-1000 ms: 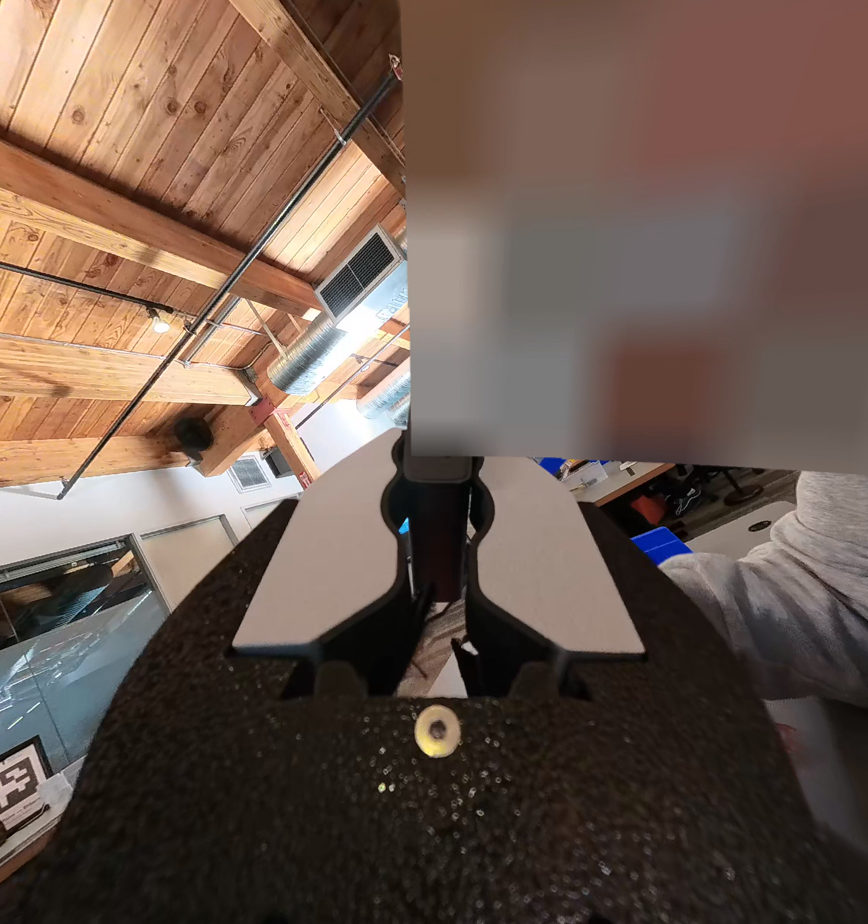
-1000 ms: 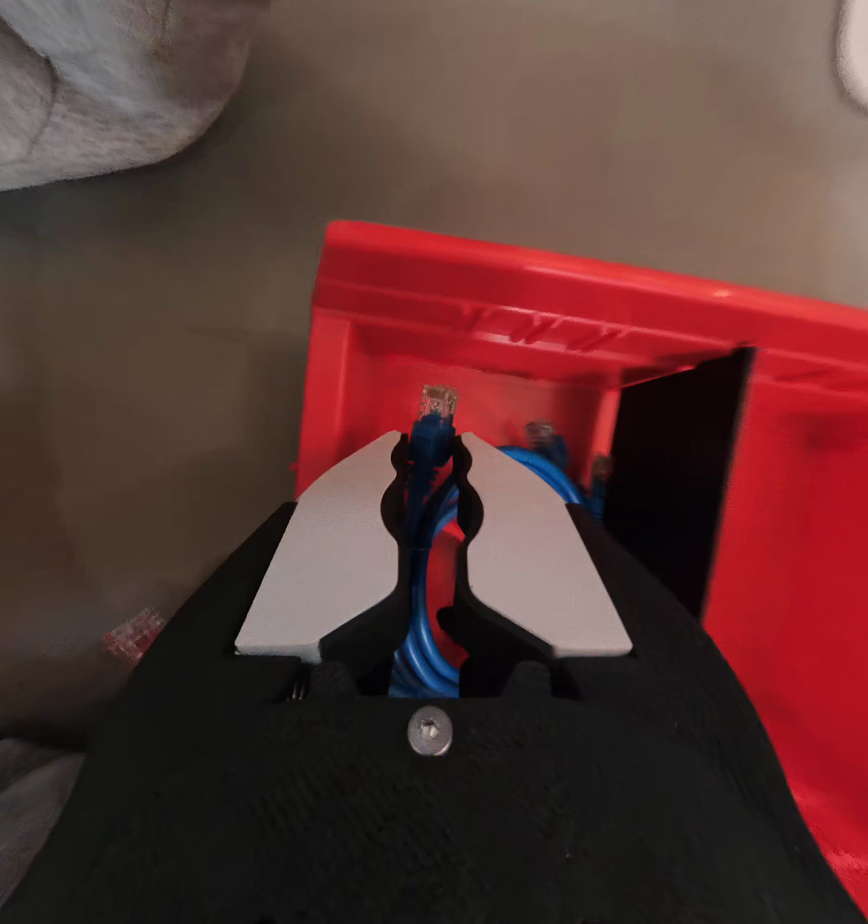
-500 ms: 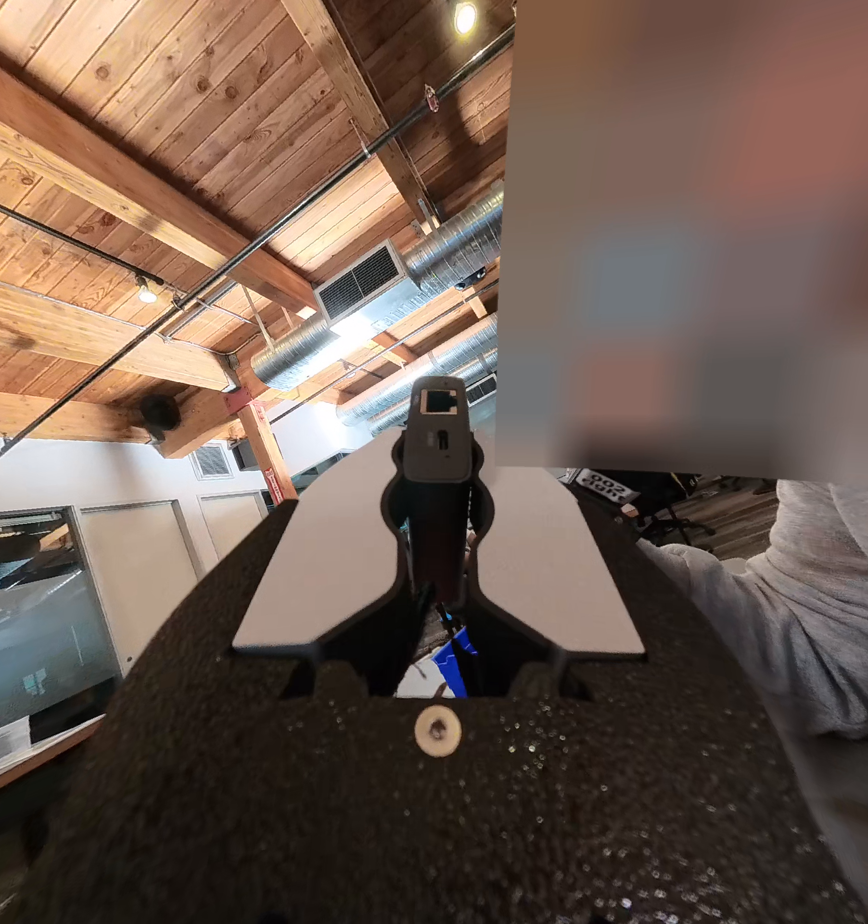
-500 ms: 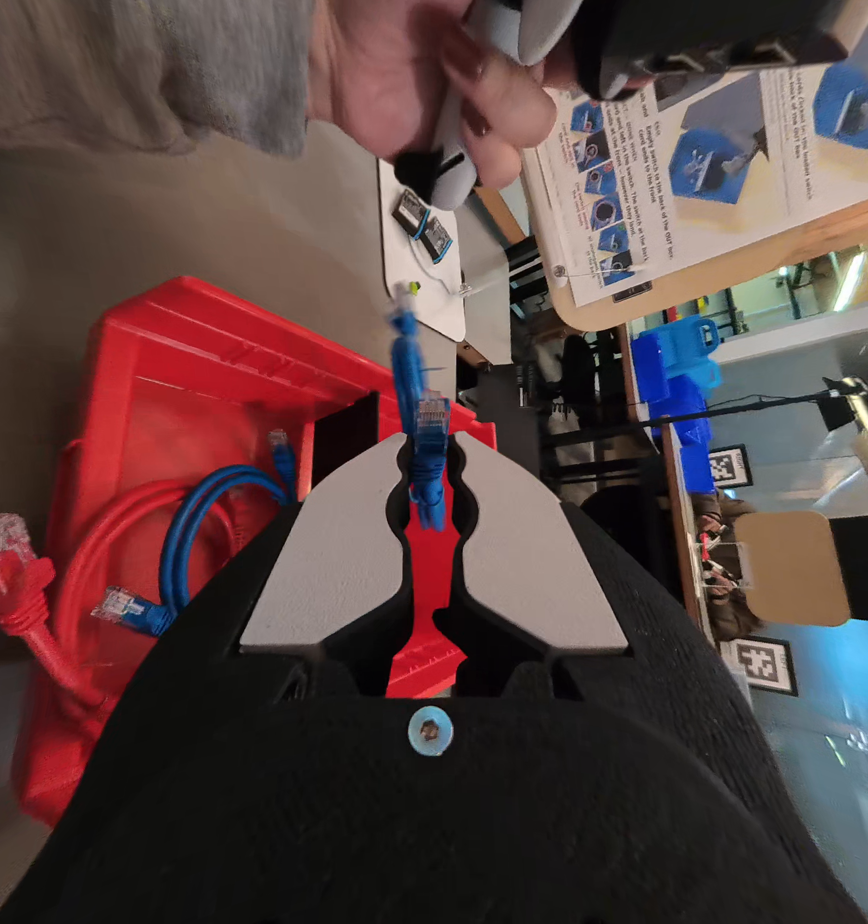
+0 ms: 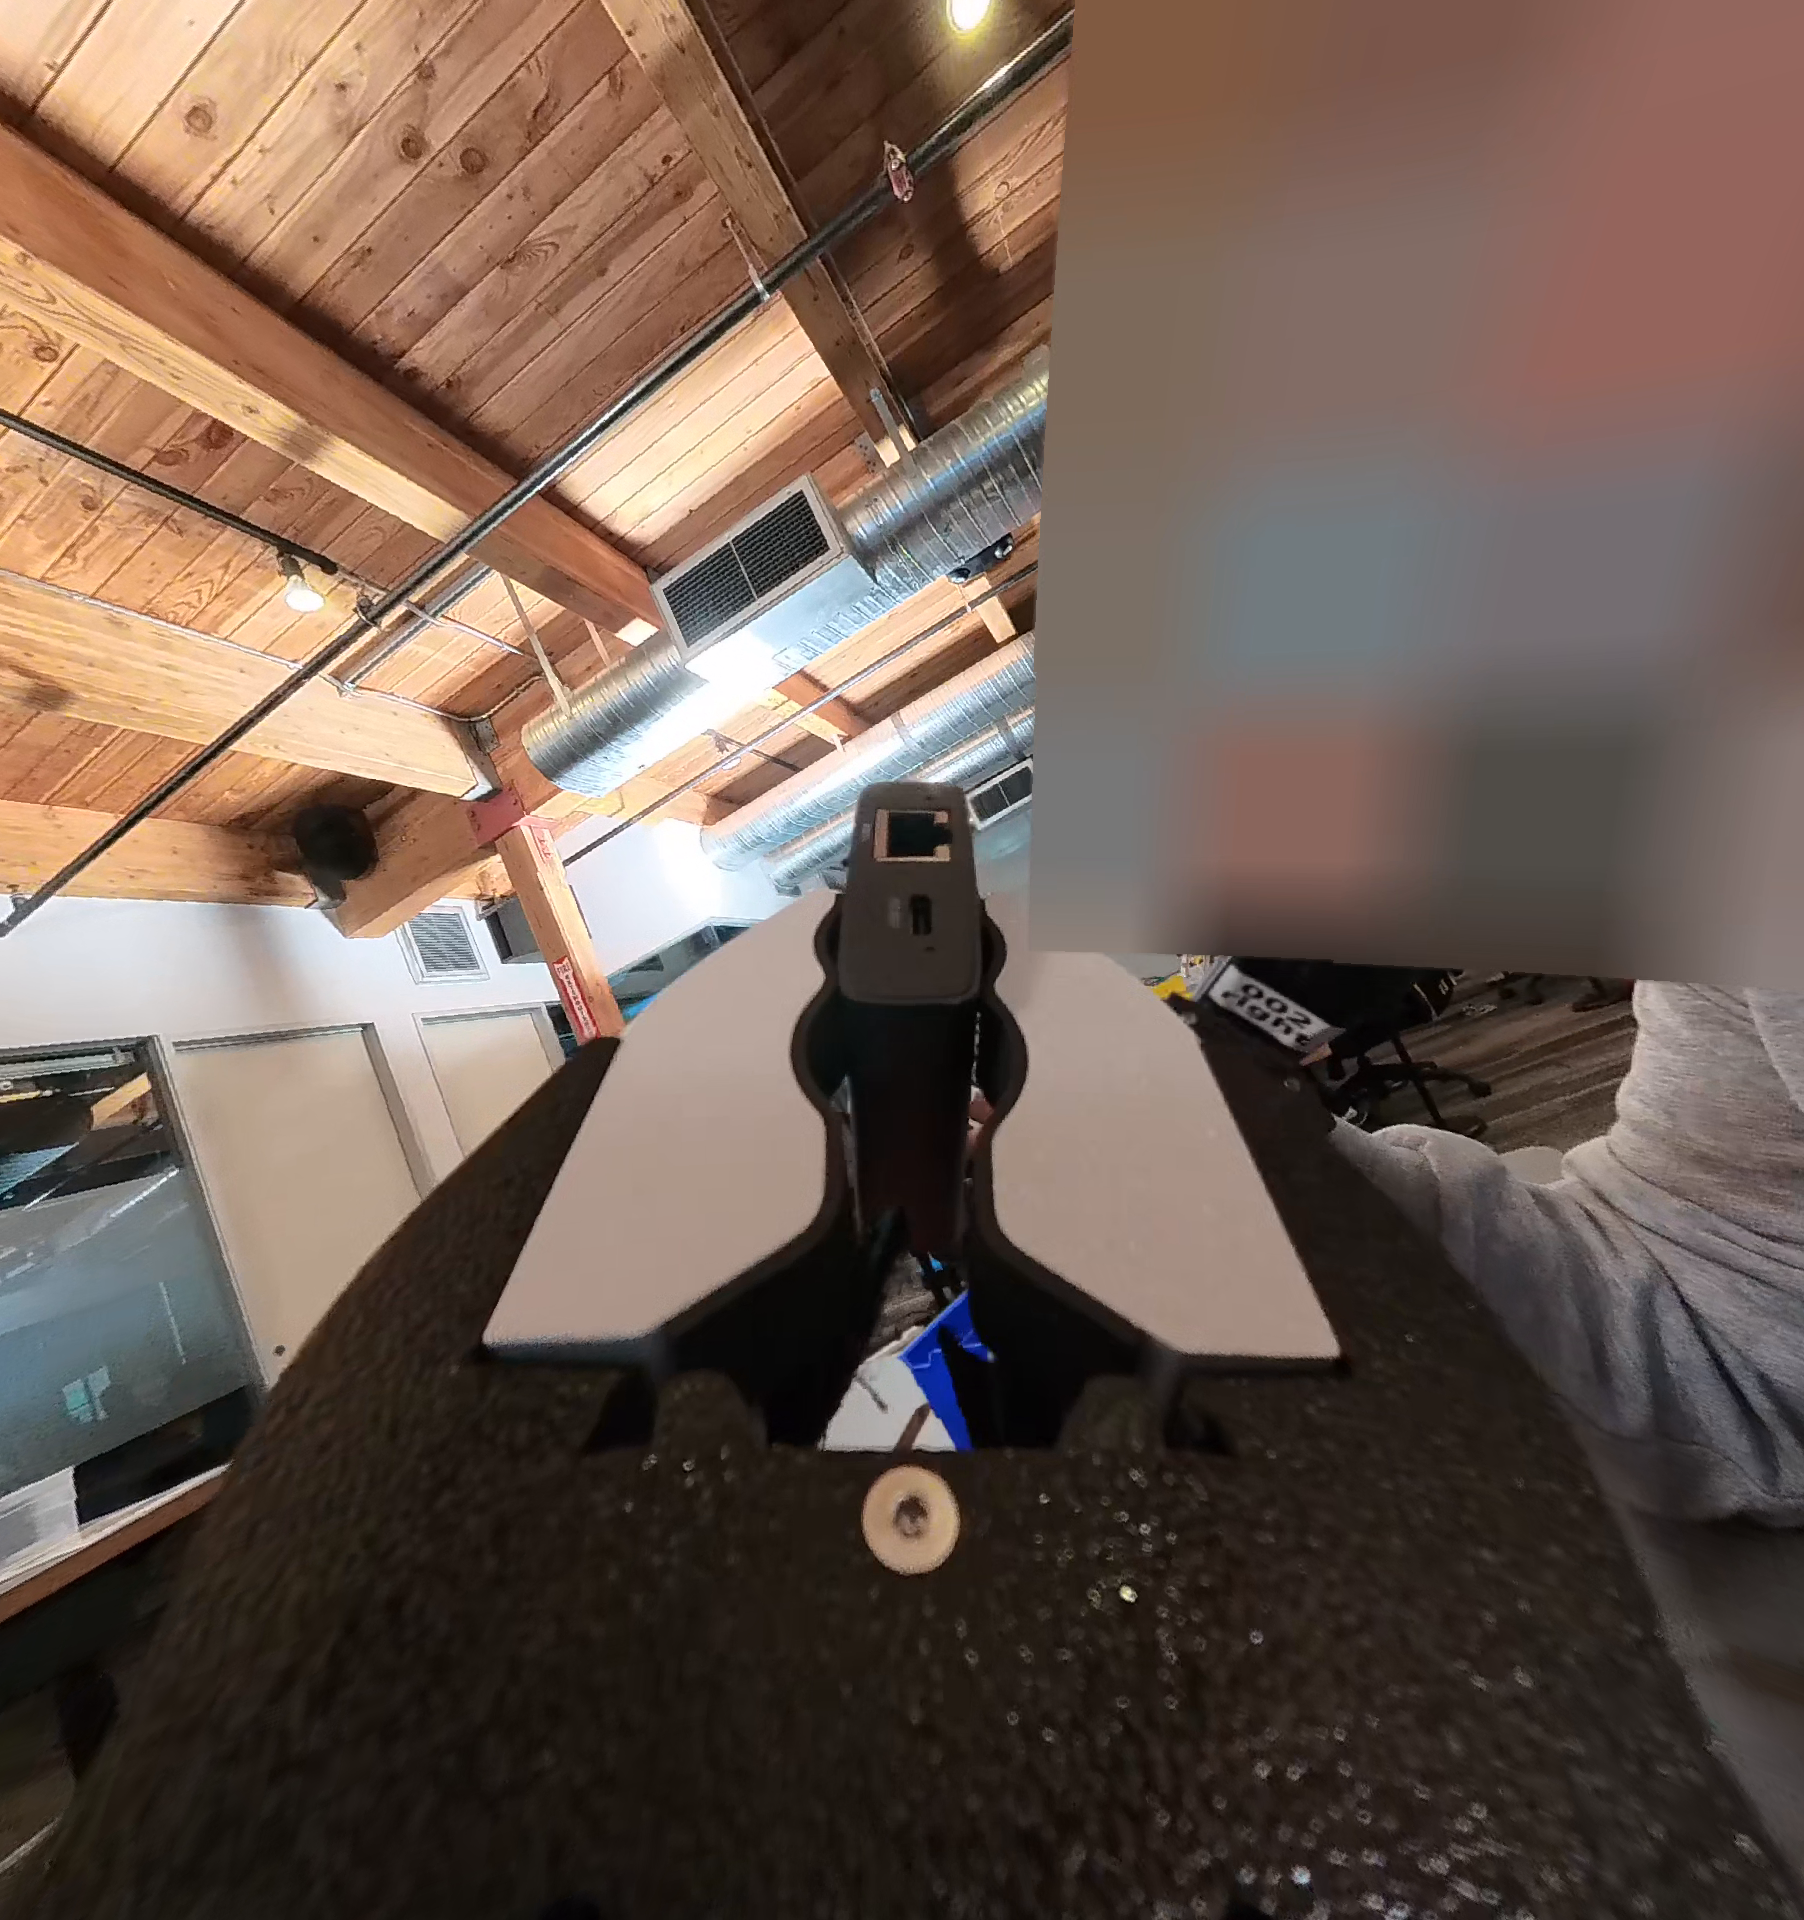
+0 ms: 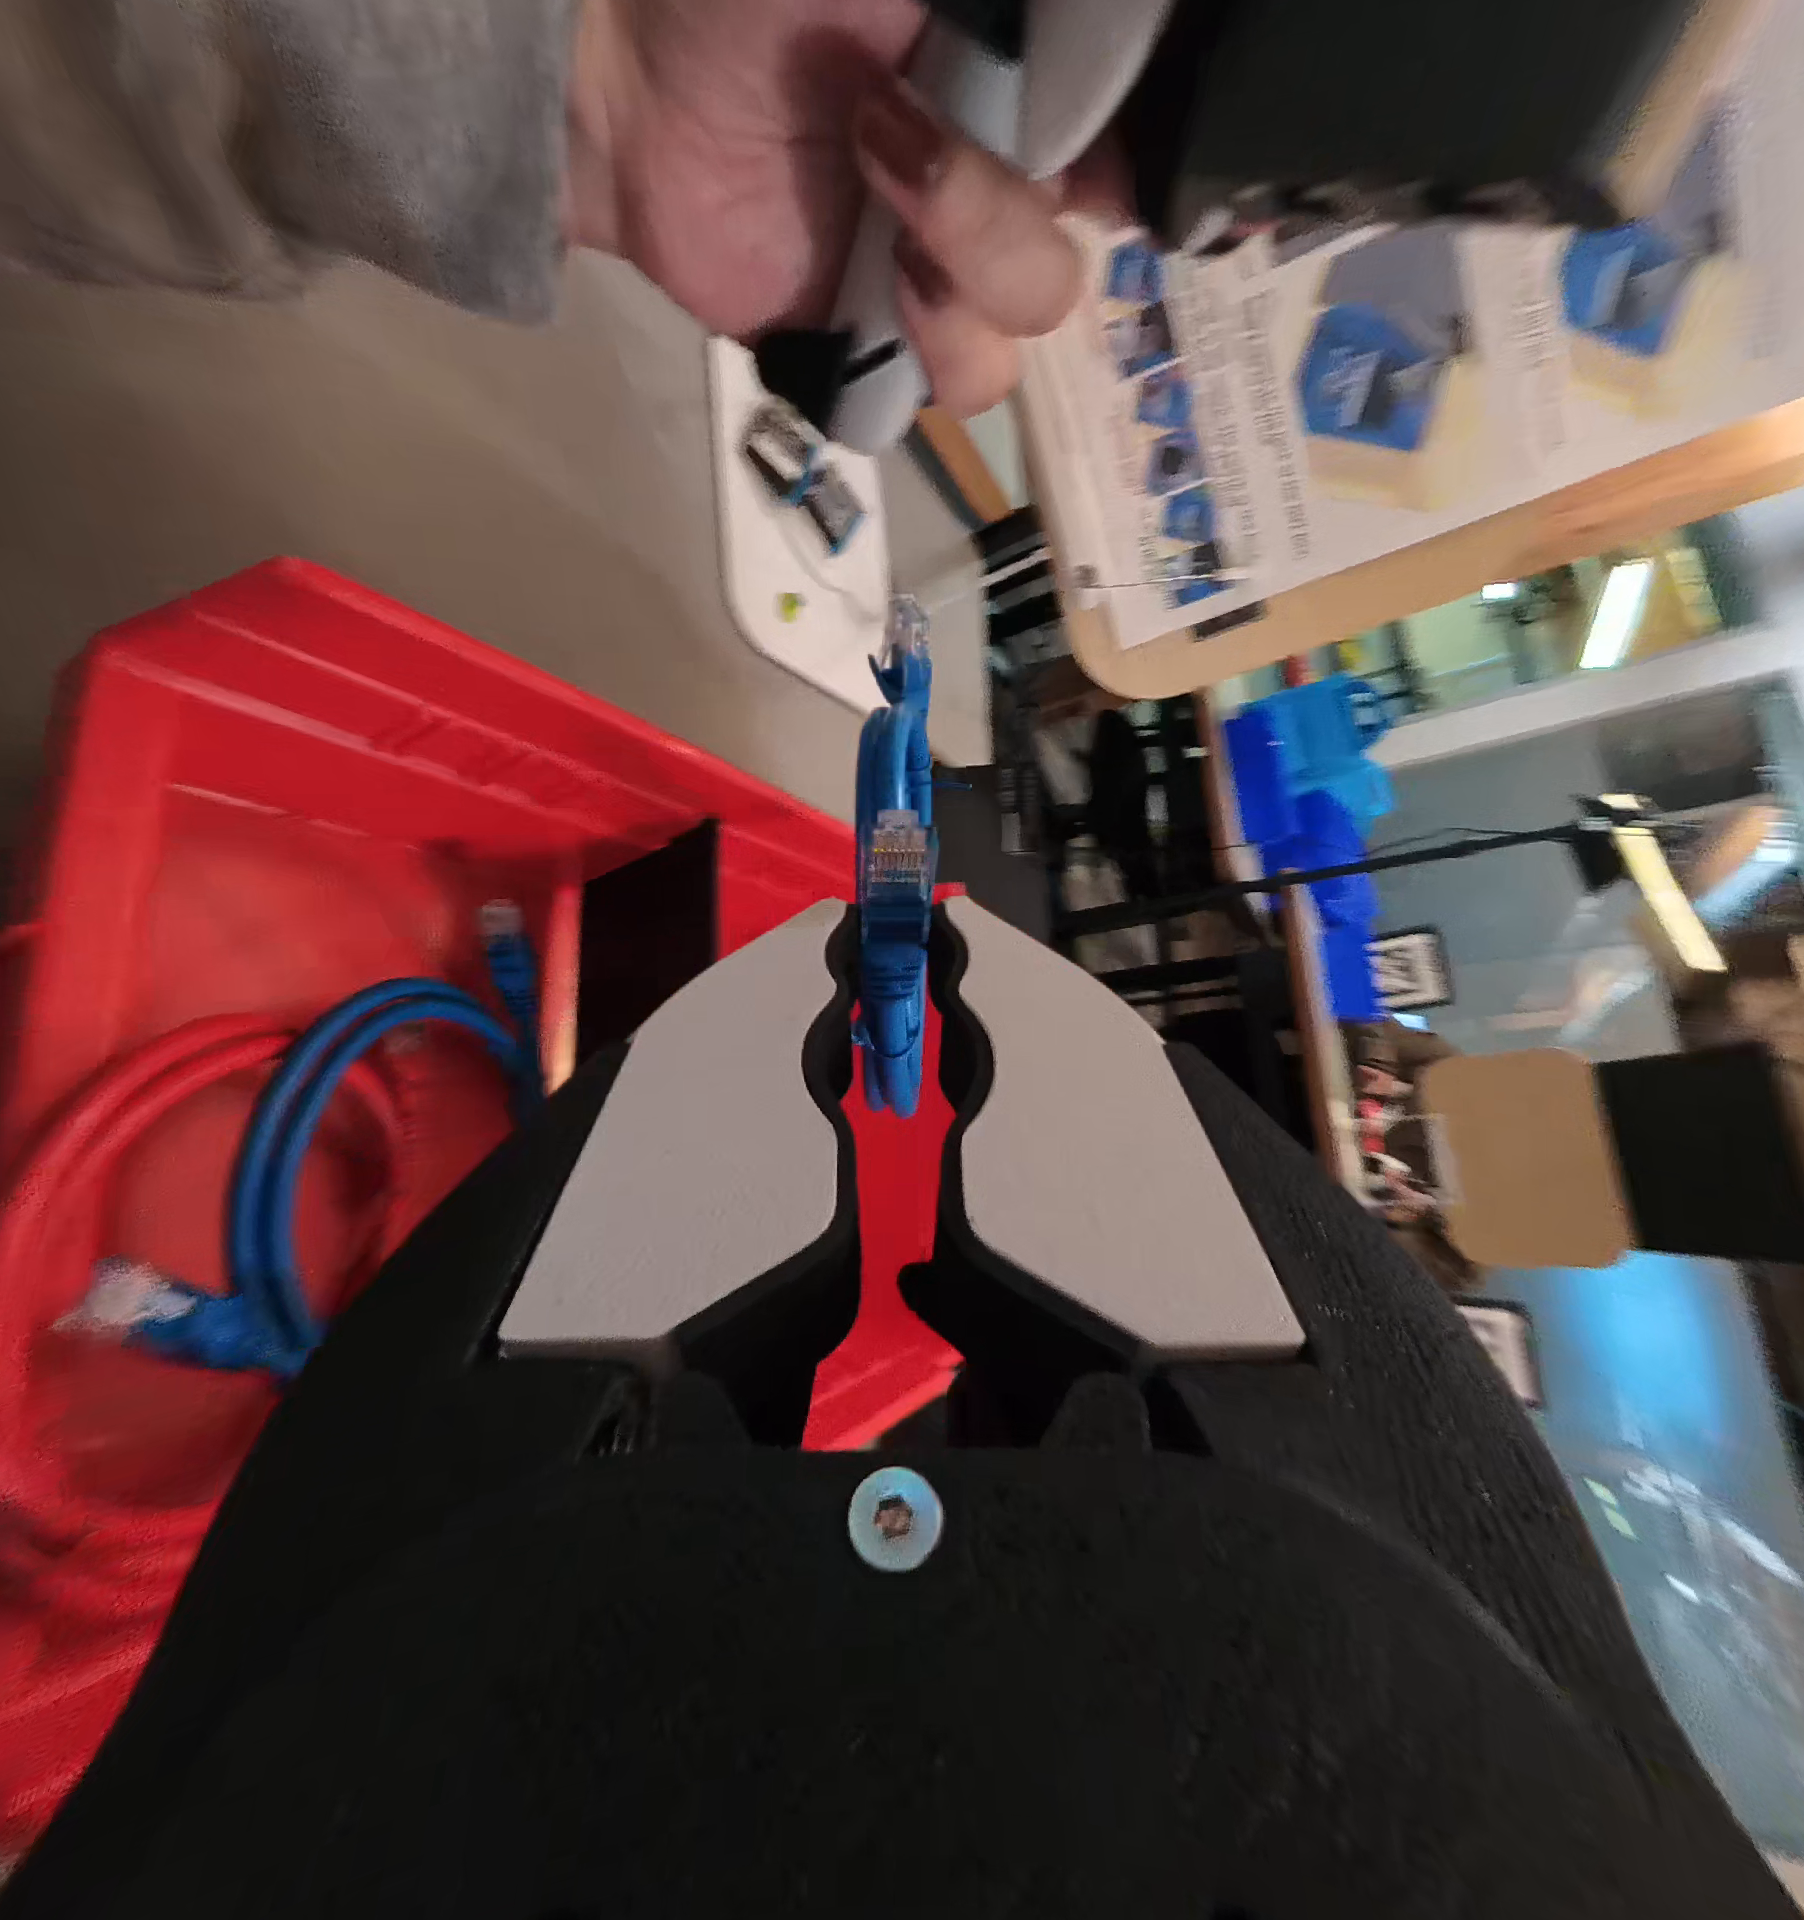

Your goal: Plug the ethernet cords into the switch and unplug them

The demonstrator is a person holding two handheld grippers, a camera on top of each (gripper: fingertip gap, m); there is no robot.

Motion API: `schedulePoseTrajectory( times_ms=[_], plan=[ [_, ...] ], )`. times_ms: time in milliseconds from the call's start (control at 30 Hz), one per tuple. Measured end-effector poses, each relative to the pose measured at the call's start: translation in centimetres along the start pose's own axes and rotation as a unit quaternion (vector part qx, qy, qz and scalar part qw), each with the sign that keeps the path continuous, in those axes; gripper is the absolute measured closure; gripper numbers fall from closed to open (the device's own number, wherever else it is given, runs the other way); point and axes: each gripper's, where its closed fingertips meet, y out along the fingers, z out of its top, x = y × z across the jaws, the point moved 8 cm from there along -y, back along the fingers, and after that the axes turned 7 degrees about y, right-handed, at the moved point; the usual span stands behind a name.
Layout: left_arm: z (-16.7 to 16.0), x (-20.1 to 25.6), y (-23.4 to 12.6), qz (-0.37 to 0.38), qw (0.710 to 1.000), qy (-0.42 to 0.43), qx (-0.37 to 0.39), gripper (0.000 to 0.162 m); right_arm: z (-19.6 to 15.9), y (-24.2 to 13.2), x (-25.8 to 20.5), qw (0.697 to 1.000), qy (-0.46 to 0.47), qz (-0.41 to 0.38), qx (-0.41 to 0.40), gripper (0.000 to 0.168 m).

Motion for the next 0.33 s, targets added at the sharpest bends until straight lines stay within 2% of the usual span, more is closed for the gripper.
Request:
schedulePoseTrajectory(
  times_ms=[167,267,333],
  plan=[
    [-0.3,0.4,0.5,0.009,1.000,0.008,0.028,0.142,1.0,-1.4,2.4,0.980,-0.038,-0.193,0.030,0.158],
    [-0.4,1.2,1.1,-0.002,0.996,0.011,0.092,0.142,2.1,-2.3,3.2,0.949,-0.079,-0.302,0.038,0.157],
    [-0.2,1.4,1.3,-0.031,0.986,-0.044,0.155,0.142,3.0,-2.6,3.1,0.930,-0.110,-0.349,0.030,0.158]
  ],
)
